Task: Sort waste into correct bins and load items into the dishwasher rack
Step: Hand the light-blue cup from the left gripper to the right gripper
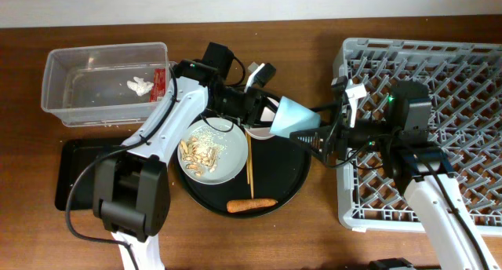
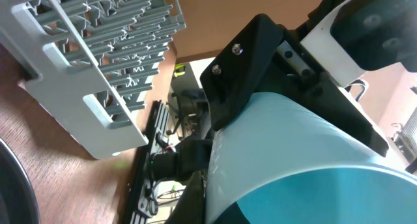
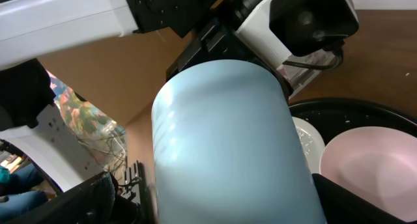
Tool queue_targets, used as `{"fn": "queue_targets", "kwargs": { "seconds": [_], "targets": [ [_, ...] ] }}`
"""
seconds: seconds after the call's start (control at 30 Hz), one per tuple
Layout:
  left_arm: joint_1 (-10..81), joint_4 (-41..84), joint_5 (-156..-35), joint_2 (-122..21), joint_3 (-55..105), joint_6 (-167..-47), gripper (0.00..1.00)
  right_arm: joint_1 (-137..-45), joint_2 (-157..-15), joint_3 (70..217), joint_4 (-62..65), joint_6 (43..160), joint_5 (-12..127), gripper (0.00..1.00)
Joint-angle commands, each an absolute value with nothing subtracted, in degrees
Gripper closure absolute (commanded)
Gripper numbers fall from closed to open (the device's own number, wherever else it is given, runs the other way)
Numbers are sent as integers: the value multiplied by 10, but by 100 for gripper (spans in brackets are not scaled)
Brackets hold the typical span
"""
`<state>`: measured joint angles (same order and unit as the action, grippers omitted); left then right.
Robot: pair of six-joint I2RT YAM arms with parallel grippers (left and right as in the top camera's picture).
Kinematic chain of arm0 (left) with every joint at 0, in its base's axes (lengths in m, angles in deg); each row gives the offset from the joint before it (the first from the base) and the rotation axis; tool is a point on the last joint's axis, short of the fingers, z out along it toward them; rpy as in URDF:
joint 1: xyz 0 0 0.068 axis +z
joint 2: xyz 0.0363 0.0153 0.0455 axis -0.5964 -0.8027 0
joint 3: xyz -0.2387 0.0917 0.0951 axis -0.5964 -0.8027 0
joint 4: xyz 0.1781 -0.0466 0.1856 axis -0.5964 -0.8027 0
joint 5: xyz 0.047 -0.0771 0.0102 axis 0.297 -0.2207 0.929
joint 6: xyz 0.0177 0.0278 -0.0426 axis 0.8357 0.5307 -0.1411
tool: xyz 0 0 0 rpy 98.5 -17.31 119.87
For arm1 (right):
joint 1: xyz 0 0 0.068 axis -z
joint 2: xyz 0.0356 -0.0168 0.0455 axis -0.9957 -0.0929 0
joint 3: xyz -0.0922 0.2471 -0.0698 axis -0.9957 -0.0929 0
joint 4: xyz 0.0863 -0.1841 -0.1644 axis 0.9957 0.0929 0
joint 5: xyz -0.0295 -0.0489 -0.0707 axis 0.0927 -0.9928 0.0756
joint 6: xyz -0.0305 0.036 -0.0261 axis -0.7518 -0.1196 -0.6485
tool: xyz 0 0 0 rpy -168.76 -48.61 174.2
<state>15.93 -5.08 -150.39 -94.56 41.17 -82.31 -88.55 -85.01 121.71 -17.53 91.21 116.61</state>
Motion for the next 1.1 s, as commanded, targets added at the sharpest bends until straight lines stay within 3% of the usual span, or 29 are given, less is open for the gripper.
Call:
{"fn": "queue_targets", "kwargs": {
  "seconds": [0.0,0.3,1.07],
  "targets": [
    [159,-47,-1553,-944,421,-816,100,-888,-852,1225,-173,906,1208,7],
    [159,-47,-1553,-944,421,-816,100,-888,-852,1225,-172,907,1162,26],
    [156,-47,-1551,-944,421,-817,100,-888,-852,1225,-208,907,1193,25]
  ]
}}
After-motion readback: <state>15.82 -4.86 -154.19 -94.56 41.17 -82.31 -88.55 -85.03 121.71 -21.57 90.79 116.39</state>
